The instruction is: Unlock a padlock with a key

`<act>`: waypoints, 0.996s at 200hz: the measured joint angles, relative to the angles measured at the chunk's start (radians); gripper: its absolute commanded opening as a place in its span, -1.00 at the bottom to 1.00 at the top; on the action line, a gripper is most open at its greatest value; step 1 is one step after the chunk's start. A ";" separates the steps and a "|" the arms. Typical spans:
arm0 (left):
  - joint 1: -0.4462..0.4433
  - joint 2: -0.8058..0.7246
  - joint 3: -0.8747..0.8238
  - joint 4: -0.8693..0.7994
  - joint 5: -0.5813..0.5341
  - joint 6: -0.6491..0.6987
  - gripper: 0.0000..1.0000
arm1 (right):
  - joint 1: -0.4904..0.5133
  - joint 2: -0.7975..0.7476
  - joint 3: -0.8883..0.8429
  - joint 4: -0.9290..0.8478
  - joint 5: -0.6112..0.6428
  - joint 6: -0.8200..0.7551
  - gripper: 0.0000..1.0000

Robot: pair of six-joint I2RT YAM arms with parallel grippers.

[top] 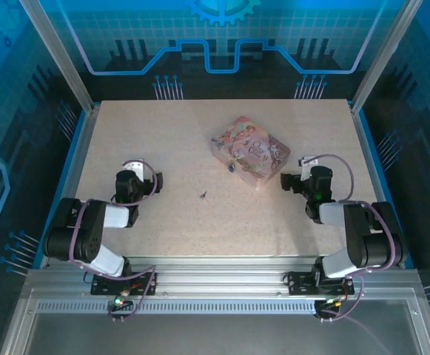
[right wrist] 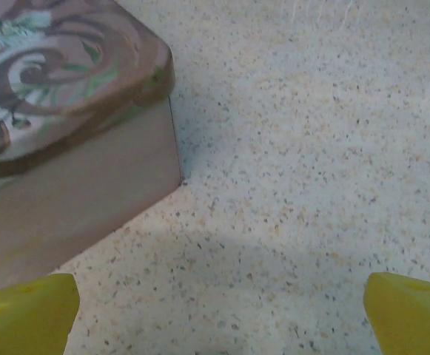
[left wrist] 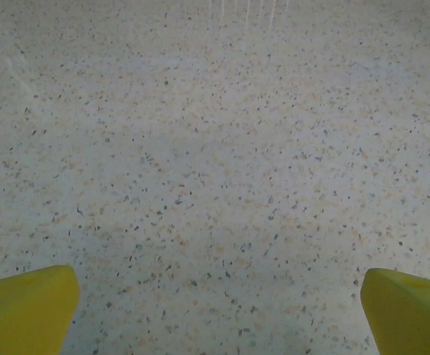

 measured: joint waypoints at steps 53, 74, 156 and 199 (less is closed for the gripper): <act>-0.001 0.006 0.010 0.056 -0.008 0.000 0.98 | 0.003 0.004 0.010 0.042 -0.003 -0.011 0.99; -0.002 0.009 0.012 0.061 -0.011 0.000 0.98 | 0.003 0.006 0.010 0.056 -0.003 -0.011 1.00; -0.006 0.010 0.016 0.072 -0.015 -0.001 0.98 | 0.009 0.010 0.012 0.068 -0.008 -0.015 0.99; -0.006 0.010 0.016 0.079 -0.015 -0.001 0.98 | 0.009 0.010 0.012 0.068 -0.011 -0.015 1.00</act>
